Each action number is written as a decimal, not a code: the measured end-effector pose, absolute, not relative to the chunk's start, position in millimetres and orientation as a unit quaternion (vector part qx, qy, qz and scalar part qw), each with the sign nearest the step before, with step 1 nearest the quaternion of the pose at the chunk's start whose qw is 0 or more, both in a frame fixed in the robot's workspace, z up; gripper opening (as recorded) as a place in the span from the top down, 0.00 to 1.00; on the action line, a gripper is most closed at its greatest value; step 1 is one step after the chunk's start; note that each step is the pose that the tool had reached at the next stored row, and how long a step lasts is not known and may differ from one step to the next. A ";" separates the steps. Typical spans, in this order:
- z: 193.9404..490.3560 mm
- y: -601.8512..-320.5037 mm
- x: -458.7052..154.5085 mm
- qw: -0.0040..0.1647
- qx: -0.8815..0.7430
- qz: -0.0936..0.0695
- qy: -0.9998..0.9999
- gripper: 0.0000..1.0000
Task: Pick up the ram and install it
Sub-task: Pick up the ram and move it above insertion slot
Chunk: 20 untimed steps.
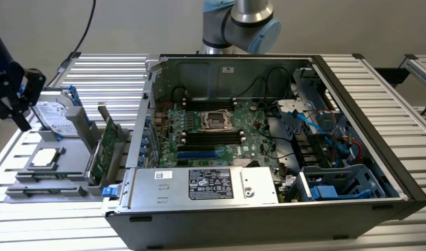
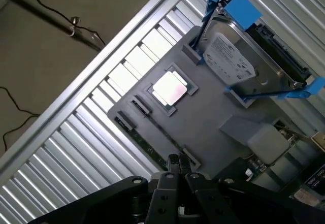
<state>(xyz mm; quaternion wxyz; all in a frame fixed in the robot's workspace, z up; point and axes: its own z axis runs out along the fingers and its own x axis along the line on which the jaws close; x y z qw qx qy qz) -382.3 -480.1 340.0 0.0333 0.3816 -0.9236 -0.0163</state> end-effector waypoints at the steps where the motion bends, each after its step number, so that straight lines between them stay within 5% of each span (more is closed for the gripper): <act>1: 339.9 -480.0 -382.3 0.033 0.390 -0.016 -0.920 0.89; 20: 338.8 -480.0 -382.3 0.036 0.542 -0.009 -0.839 0.89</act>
